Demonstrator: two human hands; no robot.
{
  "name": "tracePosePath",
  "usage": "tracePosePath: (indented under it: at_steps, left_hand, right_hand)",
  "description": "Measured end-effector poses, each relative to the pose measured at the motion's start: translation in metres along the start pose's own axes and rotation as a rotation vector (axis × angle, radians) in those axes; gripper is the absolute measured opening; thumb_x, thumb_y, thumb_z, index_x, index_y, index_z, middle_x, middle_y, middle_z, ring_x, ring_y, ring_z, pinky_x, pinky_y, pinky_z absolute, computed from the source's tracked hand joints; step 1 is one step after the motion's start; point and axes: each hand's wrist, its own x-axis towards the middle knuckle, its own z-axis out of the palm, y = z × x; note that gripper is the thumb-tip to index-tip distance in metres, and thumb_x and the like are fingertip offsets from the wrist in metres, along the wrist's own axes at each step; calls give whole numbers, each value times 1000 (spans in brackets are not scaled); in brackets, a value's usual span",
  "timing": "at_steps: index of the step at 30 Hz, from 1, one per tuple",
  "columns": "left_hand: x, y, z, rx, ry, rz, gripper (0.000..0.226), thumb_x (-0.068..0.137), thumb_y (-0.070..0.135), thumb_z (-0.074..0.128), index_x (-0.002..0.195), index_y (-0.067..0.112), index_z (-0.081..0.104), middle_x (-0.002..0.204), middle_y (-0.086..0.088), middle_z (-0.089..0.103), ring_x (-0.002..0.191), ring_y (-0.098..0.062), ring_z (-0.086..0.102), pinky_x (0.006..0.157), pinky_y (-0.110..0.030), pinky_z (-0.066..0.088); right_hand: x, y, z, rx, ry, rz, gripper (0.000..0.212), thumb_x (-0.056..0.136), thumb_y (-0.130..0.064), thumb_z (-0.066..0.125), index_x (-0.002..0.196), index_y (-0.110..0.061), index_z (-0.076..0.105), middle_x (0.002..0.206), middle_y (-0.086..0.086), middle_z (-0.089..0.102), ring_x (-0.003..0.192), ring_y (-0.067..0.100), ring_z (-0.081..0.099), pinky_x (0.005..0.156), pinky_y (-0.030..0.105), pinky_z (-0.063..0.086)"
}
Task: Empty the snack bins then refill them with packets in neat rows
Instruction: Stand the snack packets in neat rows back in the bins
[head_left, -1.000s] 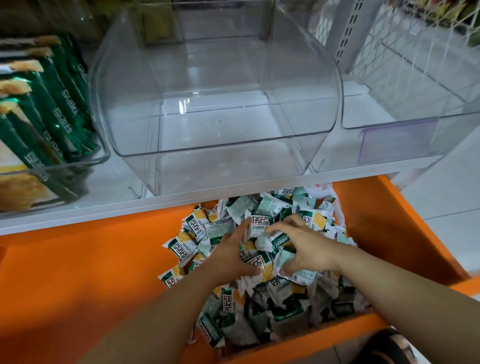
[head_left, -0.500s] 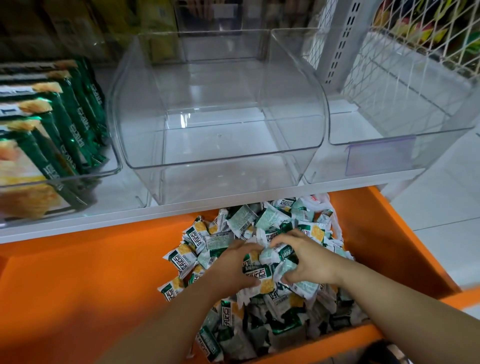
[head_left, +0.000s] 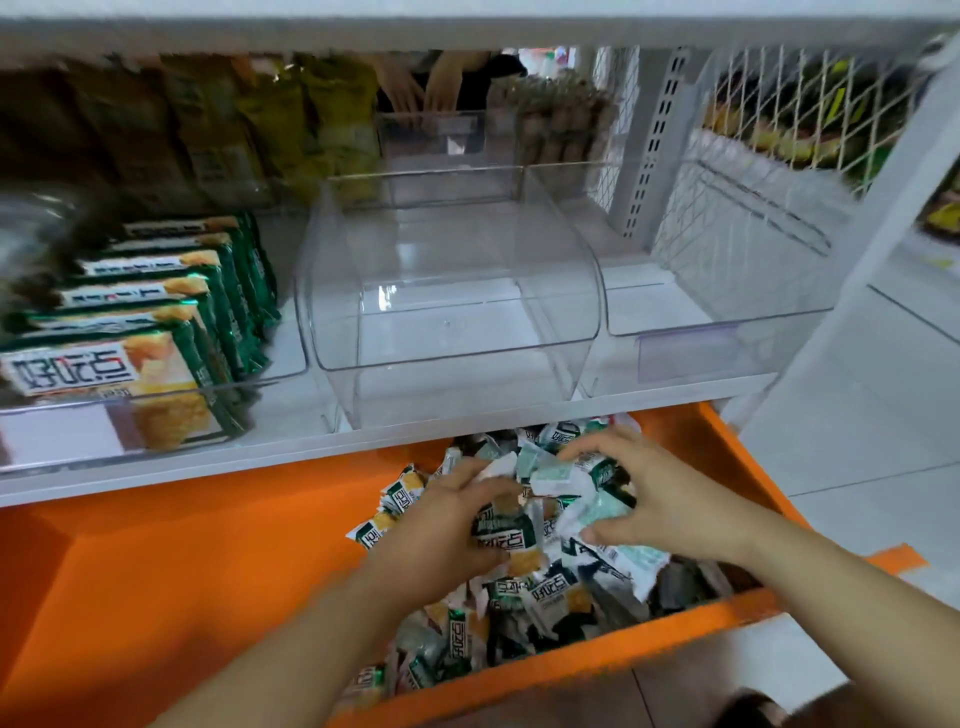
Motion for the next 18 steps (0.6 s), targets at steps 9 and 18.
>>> tracePosePath:
  at_steps: [9, 18]
  left_hand:
    - [-41, 56, -125, -24, 544, 122, 57, 78, 27, 76, 120, 50, 45, 118, 27, 30, 94, 8, 41, 87, -5, 35]
    - [14, 36, -185, 155, 687, -89, 58, 84, 34, 71, 135, 33, 44, 141, 7, 28, 111, -18, 52, 88, -34, 49]
  right_hand:
    - [-38, -87, -69, 113, 394, -222, 61, 65, -29, 84, 109, -48, 47, 124, -14, 49, 108, -12, 47, 85, -1, 32]
    - [62, -126, -107, 34, 488, -323, 63, 69, -22, 84, 102, -52, 40, 121, -5, 44, 111, 9, 45, 82, -4, 27]
